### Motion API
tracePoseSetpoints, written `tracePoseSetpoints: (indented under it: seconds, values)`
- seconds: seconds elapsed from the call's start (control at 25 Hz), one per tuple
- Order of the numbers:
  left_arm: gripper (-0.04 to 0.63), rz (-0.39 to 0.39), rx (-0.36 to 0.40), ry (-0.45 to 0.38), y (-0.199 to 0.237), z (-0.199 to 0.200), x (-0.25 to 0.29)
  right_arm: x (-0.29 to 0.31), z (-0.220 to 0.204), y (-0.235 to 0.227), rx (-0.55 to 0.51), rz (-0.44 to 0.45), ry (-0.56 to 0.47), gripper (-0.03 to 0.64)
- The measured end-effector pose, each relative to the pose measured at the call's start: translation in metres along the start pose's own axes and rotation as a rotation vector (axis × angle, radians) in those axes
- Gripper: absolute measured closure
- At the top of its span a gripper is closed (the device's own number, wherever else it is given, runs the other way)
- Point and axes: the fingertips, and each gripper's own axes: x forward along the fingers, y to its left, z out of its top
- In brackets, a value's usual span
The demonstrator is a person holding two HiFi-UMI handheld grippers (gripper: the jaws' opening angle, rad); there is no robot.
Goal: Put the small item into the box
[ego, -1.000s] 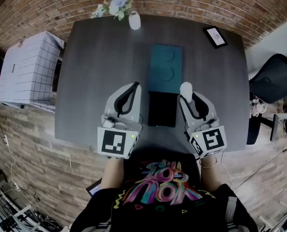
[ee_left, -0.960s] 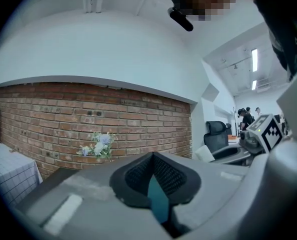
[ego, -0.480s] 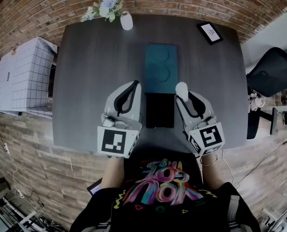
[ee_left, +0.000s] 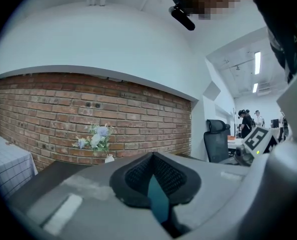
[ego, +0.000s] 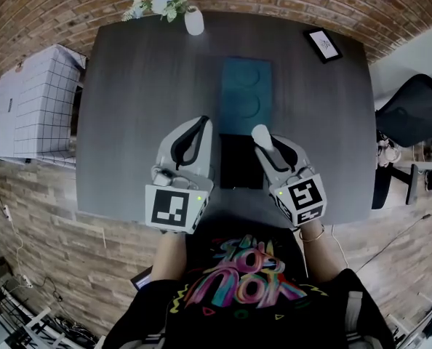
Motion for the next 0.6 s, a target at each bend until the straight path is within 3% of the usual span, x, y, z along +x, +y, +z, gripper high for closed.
tracePoseSetpoints:
  seconds: [0.6]
  values:
    - [0.594, 0.041, -0.031, 0.0, 0.009, -0.009, 0.0, 0.045, -0.063, 0.025, -0.097, 0.092, 0.187, 0.485]
